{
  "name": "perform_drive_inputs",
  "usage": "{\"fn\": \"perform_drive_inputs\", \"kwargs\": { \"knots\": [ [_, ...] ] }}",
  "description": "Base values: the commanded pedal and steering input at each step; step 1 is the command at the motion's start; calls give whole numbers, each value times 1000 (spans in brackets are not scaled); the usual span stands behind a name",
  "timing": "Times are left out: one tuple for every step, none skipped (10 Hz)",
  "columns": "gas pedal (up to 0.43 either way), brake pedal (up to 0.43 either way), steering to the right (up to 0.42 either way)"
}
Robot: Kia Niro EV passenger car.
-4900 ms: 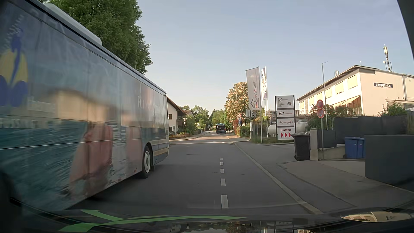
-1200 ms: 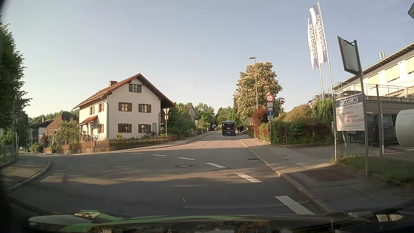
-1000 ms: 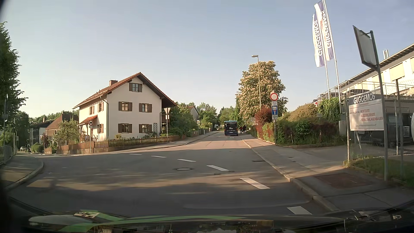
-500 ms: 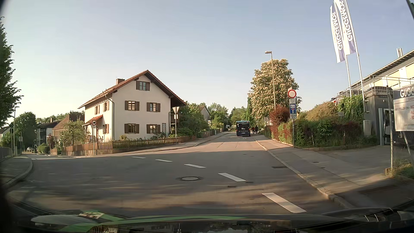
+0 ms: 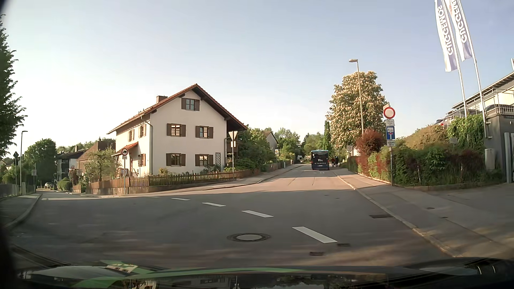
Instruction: Follow the waypoints while adhering to traffic rules and regulations
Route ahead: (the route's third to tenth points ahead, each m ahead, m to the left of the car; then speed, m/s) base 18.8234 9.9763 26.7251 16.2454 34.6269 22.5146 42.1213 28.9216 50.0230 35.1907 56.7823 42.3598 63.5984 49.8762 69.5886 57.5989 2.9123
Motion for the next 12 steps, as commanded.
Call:
{"fn": "perform_drive_inputs", "kwargs": {
  "knots": [
    [0,0,-139],
    [28,0,-143],
    [79,0,-156],
    [118,0,-168],
    [138,0,-184],
    [150,0,-197],
    [150,0,-205],
    [150,0,-214],
    [150,0,-219],
    [150,0,-221],
    [150,0,-222],
    [150,0,-222]
  ]
}}
